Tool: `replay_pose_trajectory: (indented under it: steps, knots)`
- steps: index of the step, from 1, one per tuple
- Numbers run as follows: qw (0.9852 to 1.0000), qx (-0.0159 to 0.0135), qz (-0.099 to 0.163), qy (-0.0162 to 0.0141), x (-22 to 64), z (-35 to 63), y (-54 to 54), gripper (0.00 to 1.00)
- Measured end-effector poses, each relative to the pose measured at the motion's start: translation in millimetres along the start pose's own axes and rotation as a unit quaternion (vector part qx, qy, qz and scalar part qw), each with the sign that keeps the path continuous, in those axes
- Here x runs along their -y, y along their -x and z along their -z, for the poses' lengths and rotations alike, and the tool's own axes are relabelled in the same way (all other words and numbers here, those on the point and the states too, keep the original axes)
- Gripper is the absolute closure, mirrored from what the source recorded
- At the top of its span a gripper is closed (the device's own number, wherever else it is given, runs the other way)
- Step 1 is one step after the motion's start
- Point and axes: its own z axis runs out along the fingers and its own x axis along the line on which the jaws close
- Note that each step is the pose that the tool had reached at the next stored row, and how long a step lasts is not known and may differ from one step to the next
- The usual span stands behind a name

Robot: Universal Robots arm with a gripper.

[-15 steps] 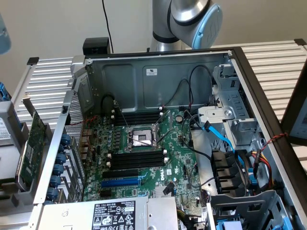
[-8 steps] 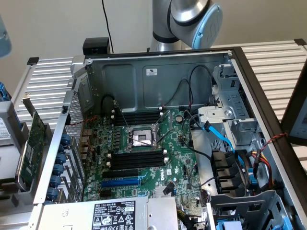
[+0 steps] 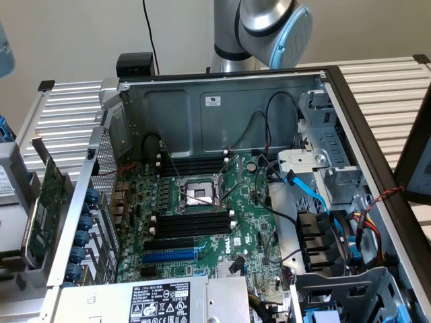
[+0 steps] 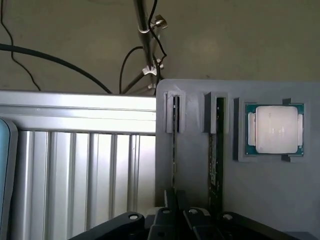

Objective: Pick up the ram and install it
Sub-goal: 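Pick up the ram and move it above insertion slot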

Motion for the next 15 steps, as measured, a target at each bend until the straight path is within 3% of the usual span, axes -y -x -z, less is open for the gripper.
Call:
replay_pose_trajectory:
  steps: [10,15]
  knots:
    - [1.0,0.0,0.0,0.0,0.0,45.6,0.4,0.88]
    - [1.0,0.0,0.0,0.0,8.7,68.3,0.4,0.88]
